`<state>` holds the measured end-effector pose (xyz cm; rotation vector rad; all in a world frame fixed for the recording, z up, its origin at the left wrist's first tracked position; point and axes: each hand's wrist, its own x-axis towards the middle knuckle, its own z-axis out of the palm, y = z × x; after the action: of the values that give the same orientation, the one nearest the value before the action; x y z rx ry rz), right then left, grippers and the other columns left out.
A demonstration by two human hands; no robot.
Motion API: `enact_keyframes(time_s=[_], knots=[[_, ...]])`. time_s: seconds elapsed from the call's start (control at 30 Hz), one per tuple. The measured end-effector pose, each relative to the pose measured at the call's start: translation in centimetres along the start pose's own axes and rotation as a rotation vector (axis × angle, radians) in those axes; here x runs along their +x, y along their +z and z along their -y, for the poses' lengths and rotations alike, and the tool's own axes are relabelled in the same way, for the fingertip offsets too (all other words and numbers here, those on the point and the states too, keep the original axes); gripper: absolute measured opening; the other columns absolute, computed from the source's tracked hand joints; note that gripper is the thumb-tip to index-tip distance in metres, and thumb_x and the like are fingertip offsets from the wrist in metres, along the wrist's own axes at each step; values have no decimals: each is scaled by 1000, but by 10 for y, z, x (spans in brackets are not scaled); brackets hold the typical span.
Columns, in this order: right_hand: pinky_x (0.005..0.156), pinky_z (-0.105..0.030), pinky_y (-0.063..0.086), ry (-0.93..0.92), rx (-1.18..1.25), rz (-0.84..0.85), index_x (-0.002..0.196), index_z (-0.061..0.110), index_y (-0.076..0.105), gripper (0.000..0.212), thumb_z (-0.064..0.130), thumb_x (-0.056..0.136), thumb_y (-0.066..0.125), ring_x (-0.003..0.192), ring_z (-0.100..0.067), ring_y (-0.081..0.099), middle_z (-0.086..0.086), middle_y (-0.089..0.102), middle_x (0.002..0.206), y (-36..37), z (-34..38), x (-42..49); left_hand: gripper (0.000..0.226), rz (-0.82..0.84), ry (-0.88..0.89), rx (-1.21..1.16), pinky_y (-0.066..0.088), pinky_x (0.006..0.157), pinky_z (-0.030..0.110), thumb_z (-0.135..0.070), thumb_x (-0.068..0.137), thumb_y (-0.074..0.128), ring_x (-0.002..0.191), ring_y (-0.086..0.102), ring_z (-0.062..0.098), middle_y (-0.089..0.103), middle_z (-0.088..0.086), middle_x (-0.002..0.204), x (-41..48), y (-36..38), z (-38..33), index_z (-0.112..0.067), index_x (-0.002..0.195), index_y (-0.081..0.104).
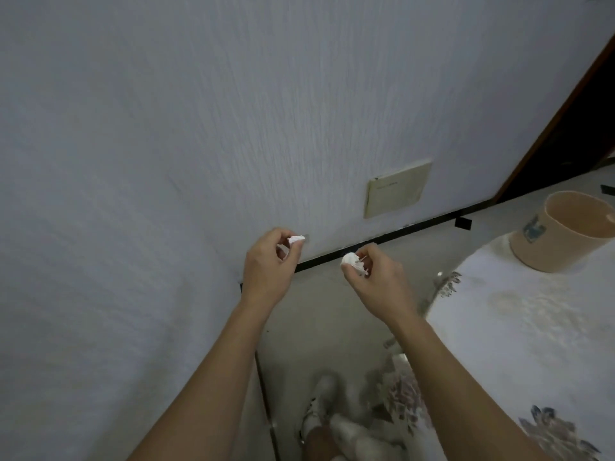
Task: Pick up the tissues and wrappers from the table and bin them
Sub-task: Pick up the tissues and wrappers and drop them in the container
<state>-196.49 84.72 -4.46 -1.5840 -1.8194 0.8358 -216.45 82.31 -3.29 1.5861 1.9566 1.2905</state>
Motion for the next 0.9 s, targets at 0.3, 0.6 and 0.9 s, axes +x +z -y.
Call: enact_keyframes(time_s=[0.3,0.6,0.9], knots=[[57,-30,43,66,40,-57,95,24,56,26,49,88,61,74,-13,56,12,57,75,39,1,139,9,134,22,58,46,61,17,-36,93,64,74,59,10,64,-13,83,125,32,31,-27,91,65],[56,-30,42,143,43,-128,94,26,55,25,49,87,61,70,-9,55,11,57,75,8,-15,203,8,219,81,-12,50,63,24,-34,93,63,75,58,10,64,-13,84,202,76,12,-26,93,66],[55,-26,40,297,48,-346,92,24,58,22,45,88,62,68,-8,56,11,57,72,-50,-62,247,7,412,219,-86,46,60,17,-34,93,64,77,58,10,64,-14,84,276,173,-27,-28,91,65]])
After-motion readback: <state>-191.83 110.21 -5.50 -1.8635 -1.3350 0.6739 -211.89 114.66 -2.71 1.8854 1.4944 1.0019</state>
